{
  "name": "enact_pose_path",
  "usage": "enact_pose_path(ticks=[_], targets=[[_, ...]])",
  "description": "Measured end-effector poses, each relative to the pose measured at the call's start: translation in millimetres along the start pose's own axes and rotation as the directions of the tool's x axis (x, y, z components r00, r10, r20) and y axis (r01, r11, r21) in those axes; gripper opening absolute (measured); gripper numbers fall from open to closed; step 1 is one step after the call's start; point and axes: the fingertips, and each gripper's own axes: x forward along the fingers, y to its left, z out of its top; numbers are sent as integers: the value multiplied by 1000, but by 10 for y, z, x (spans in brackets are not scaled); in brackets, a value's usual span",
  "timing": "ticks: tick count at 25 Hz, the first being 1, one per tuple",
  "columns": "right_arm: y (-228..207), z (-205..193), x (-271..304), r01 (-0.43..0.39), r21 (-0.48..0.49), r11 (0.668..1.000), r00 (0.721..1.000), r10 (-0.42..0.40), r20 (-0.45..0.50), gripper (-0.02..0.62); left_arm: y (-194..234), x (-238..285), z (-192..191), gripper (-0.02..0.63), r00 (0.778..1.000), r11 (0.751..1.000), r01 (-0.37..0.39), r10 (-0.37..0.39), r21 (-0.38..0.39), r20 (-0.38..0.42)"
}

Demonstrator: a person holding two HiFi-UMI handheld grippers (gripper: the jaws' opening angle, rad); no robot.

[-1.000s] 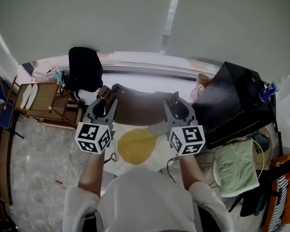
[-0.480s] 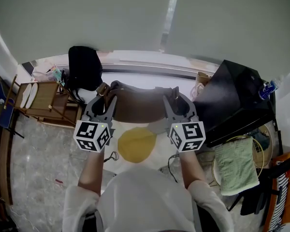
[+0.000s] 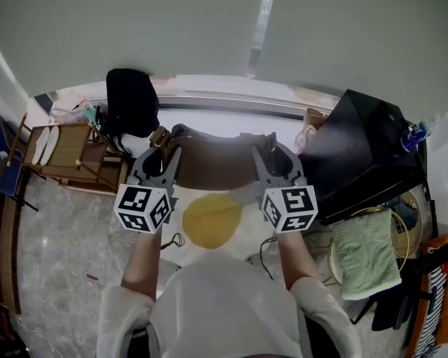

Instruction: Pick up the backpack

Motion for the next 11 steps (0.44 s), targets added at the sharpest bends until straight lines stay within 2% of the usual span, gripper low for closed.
enact_pose_path(ticks=[11], targets=[[-1,8,-10,3,-2,1000,1000,-3,-2,164,-2,8,5,124,1000,1000,7,-7,-4,-1]])
